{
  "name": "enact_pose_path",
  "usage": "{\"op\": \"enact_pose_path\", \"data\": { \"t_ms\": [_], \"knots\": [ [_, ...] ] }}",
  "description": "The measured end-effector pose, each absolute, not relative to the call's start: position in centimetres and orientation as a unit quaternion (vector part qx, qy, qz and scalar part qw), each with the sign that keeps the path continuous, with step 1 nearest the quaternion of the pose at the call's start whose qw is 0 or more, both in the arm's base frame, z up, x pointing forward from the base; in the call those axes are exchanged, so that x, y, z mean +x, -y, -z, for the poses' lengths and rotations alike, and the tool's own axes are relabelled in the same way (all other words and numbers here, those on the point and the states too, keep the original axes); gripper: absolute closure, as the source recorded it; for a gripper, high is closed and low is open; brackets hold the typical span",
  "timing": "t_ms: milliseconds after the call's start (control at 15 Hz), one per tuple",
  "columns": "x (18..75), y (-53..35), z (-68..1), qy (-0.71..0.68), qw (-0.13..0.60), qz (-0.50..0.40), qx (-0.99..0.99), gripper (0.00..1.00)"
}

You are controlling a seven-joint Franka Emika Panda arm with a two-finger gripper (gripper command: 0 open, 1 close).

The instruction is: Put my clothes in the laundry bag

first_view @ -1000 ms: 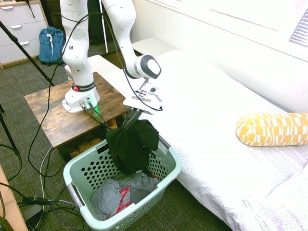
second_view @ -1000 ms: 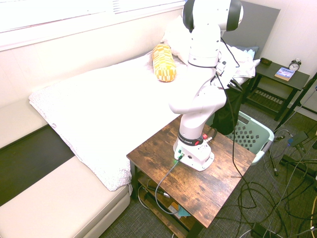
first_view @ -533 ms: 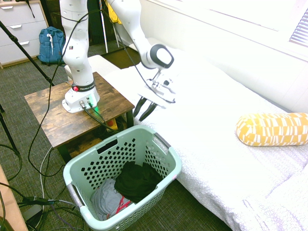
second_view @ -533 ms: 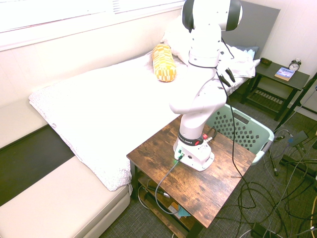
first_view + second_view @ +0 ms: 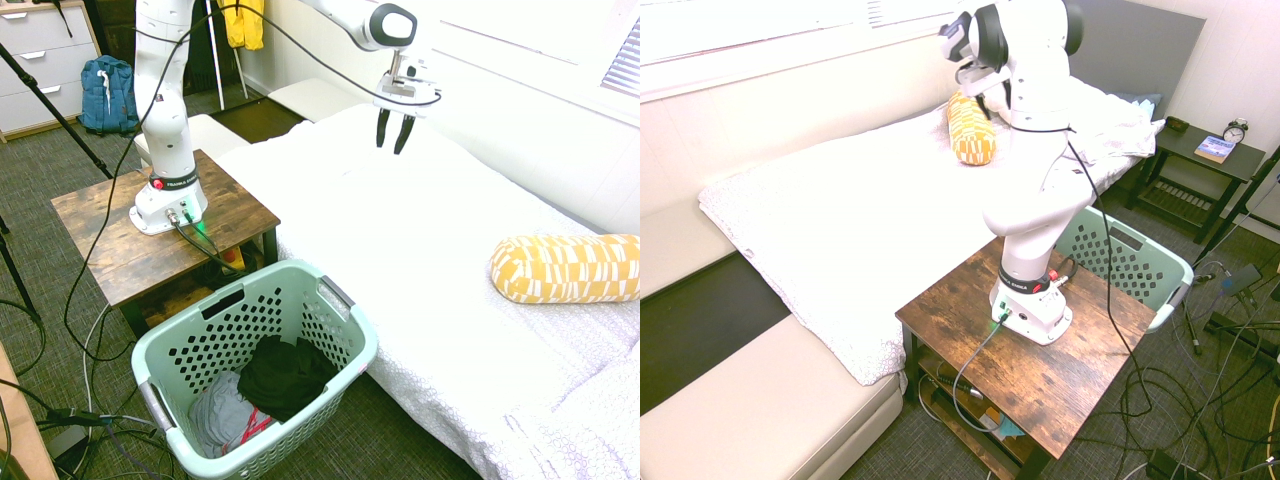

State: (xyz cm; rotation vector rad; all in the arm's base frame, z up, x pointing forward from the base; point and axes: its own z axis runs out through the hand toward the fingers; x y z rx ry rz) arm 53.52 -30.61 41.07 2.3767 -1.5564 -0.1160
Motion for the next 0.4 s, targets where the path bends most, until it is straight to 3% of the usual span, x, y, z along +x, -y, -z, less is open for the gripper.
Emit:
{"op": "enact_pose_path", "data": {
  "t_ms": [200,400],
  "knots": [
    [60.1,13.2,-39.1,0.483,0.100,-0.019,0.870,0.00],
    [59.0,-2.6,-39.6,0.401,0.039,-0.006,0.915,0.00]
  ]
}}
